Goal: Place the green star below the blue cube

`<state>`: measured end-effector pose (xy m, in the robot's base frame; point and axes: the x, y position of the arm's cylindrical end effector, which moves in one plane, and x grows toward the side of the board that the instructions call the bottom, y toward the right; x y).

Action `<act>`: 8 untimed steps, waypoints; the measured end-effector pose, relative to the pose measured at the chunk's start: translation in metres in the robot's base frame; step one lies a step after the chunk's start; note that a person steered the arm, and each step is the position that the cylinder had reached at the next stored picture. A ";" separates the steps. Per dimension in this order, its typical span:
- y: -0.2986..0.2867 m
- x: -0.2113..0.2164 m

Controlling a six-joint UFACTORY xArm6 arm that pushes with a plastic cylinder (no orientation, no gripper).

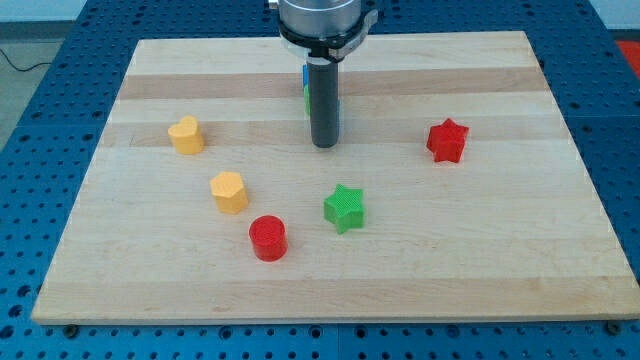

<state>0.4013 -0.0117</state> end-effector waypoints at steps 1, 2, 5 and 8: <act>0.001 0.004; 0.030 0.036; 0.088 0.136; 0.029 0.114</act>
<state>0.5154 0.0168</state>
